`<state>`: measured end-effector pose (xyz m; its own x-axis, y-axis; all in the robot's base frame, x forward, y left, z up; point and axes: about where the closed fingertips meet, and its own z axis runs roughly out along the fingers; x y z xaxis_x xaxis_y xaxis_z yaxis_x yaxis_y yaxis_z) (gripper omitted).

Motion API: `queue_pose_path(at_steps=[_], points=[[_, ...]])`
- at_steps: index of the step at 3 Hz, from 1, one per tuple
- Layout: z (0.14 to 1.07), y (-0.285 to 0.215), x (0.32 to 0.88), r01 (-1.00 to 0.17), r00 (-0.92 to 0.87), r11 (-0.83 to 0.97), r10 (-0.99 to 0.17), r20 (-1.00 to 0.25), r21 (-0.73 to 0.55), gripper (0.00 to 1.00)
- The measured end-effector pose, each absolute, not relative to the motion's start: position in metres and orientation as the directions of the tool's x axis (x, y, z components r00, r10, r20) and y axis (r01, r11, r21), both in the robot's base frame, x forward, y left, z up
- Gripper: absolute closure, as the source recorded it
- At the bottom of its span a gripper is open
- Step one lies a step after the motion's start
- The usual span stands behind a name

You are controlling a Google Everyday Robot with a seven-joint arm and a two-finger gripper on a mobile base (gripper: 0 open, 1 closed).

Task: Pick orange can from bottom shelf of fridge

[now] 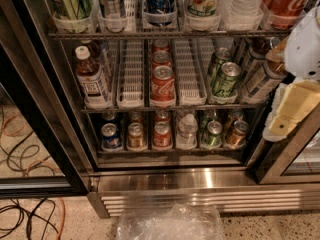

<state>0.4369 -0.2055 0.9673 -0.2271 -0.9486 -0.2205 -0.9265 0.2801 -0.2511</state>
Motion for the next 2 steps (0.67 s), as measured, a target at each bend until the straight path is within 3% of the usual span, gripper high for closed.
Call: queue_pose_path(at_steps=[2], points=[[0.875, -0.127, 0.436, -0.871, -0.392, 0.465, -0.851, -0.351, -0.156, 0.00]])
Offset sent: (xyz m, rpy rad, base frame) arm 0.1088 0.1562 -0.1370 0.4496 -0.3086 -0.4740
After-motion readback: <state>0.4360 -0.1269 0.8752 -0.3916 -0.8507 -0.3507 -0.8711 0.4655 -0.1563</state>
